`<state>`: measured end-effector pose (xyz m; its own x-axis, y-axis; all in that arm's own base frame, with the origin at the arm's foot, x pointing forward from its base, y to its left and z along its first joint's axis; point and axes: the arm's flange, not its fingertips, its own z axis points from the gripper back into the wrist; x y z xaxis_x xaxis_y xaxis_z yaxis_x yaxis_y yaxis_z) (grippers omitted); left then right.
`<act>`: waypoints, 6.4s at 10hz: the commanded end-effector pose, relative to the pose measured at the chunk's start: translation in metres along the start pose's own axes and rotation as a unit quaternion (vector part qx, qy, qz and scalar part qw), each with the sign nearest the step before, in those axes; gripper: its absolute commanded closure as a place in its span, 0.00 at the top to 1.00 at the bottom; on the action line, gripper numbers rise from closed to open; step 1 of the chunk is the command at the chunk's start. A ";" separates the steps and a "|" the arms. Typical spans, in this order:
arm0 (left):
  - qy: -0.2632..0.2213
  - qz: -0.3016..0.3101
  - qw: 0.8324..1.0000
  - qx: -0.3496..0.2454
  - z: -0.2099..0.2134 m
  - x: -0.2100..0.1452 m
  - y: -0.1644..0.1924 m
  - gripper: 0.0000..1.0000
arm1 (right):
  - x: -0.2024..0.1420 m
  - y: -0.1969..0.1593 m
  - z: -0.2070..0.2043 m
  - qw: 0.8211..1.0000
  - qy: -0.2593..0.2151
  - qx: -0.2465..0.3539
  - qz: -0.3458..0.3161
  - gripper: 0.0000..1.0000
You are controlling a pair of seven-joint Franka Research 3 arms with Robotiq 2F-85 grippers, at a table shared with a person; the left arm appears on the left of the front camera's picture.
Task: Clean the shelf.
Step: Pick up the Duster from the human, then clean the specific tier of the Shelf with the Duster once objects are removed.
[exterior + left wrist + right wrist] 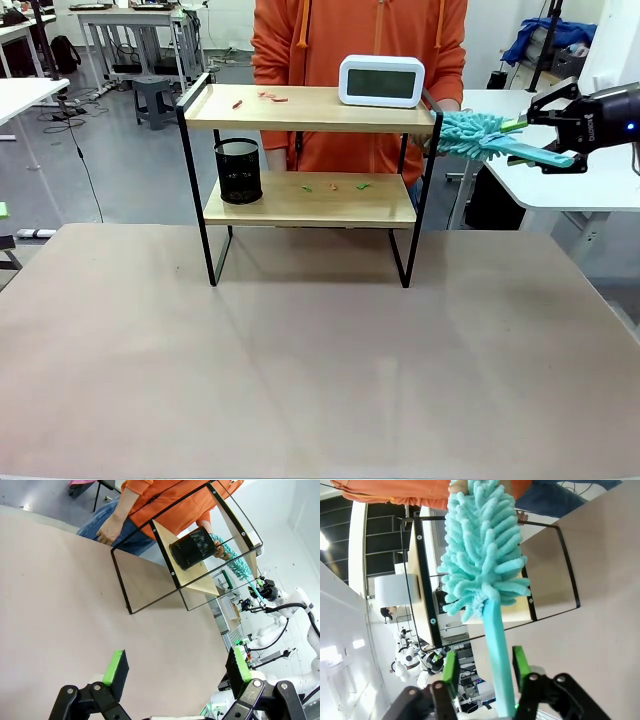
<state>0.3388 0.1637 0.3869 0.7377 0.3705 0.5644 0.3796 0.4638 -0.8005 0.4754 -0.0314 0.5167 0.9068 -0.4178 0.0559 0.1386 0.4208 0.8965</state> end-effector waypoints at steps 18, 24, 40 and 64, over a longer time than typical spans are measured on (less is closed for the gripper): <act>-0.007 -0.006 1.000 -0.006 0.000 0.001 -0.002 1.00 | -0.206 -0.072 0.213 0.965 -0.009 -0.065 0.253 0.00; -0.007 -0.006 1.000 -0.006 0.000 0.001 -0.002 1.00 | -0.206 -0.072 0.213 0.965 -0.009 -0.065 0.253 0.00; -0.007 -0.006 1.000 -0.006 0.000 0.001 -0.002 1.00 | -0.218 0.159 0.120 0.879 -0.065 -0.211 0.423 0.12; -0.007 -0.006 1.000 -0.006 0.000 0.001 -0.002 1.00 | -0.182 0.227 -0.143 0.881 -0.038 -0.267 0.389 0.12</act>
<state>0.3405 0.1660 0.3889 0.7359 0.3697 0.5673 0.3812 0.4663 -0.7983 0.3914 0.2499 0.6418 0.7831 0.1191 0.6103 -0.2899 0.9382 0.1890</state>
